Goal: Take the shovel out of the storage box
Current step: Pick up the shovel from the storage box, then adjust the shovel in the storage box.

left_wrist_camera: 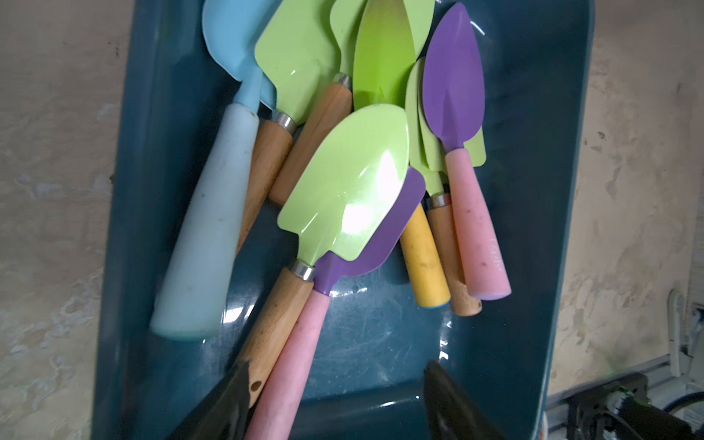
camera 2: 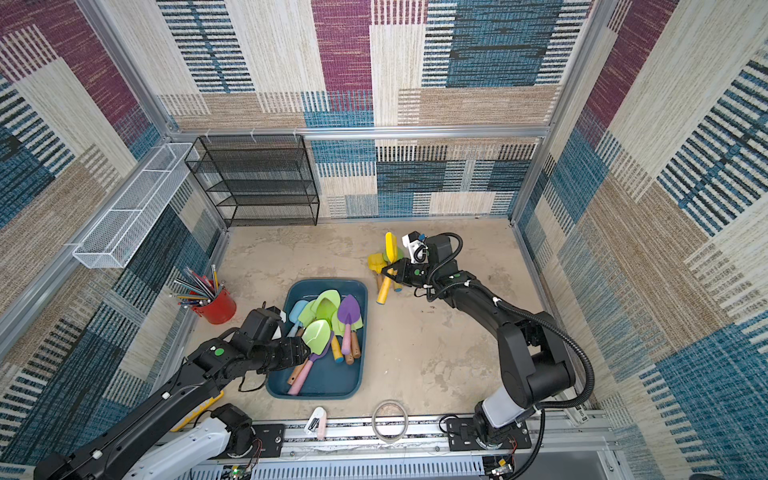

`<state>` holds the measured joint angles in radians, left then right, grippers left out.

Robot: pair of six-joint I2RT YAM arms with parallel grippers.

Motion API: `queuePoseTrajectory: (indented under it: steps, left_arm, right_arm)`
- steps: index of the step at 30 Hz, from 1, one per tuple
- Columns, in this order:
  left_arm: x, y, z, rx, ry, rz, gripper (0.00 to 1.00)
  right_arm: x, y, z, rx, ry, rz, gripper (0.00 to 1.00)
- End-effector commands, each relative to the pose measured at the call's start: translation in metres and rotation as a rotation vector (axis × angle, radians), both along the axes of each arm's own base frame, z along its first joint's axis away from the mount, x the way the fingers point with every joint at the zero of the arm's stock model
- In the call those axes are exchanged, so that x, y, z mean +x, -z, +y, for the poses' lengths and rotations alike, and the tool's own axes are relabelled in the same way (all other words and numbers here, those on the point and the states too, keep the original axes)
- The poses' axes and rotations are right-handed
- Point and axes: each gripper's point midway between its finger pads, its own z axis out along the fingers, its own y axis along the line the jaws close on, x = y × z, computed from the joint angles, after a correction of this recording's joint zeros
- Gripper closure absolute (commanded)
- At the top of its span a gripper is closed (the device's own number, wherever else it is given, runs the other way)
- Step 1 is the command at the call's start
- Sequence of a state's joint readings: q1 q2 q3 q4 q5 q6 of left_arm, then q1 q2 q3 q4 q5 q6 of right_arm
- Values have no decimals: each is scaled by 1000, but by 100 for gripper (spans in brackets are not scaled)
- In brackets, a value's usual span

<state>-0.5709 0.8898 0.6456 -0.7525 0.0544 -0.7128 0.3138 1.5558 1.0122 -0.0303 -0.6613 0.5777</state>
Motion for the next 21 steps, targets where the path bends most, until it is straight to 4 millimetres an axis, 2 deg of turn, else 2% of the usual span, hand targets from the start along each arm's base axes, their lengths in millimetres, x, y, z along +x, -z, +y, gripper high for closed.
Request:
queuePoseTrajectory:
  steps: [1, 11, 21]
  left_arm:
    - [2, 3, 15, 127, -34, -9, 28]
    - [-1, 10, 32, 330, -35, 21, 36]
    - [-1, 23, 37, 433, -25, 66, 39]
  right_arm:
    - [6, 10, -20, -94, 55, -16, 84]
    - [17, 45, -51, -259, 161, 11, 84]
    - [26, 65, -74, -414, 226, 6, 84]
